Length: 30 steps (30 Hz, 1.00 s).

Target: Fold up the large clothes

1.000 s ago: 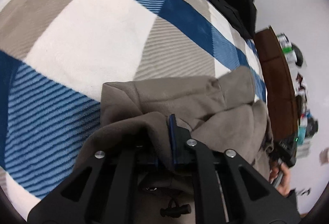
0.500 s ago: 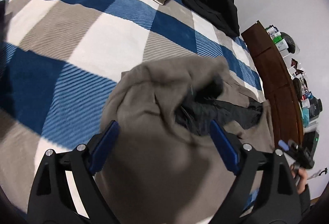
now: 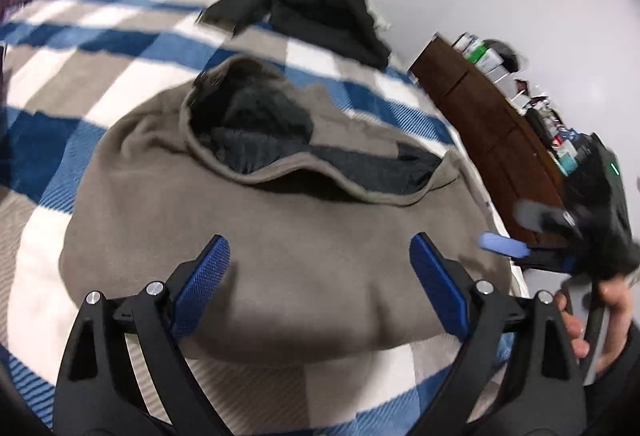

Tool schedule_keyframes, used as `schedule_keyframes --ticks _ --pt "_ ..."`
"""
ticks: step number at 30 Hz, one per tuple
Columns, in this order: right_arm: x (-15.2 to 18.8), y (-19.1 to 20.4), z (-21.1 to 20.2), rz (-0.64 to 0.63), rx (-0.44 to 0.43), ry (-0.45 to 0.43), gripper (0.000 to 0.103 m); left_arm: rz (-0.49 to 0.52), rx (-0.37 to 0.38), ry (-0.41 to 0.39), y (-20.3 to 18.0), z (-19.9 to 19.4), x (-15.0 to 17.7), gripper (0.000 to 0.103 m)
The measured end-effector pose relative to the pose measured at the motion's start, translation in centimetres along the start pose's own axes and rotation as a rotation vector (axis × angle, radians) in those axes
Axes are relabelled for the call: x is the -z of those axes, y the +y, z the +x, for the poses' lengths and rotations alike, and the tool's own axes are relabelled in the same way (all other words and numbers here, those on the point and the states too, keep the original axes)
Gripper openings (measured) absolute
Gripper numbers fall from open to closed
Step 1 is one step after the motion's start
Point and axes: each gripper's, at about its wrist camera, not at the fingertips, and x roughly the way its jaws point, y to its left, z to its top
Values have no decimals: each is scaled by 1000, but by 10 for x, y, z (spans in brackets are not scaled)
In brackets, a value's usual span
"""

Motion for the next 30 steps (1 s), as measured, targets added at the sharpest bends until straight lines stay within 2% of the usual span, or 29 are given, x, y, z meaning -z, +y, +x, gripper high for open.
schedule_keyframes --ticks 2,5,8,11,13,15,16,17,18,20,26,30 --pt "-6 3 18 18 -16 10 94 11 -8 -20 0 5 6 89" --pt "-20 -6 44 90 -21 34 95 15 -11 -6 9 18 13 89" --pt "-36 -6 77 129 -30 85 94 22 -13 25 15 27 18 89" --pt "-41 4 119 131 -84 175 94 98 -50 43 6 30 20 89" --pt "-48 5 137 151 -57 155 94 150 -71 50 2 32 23 89" --pt "-59 0 145 201 4 59 92 154 -70 57 3 33 23 89" --pt "-63 1 145 200 18 18 71 138 -58 56 5 32 21 89" --pt "-69 4 147 176 28 -6 31 119 -43 52 8 31 19 89" --pt "-76 8 152 150 45 -4 19 103 -32 54 10 31 18 89" --pt "-89 16 161 118 85 3 12 88 -17 60 12 30 17 89" --pt "-142 41 173 41 134 -13 12 65 7 72 15 31 13 89" --pt "-165 40 209 2 247 101 12 45 18 74 20 32 11 89"
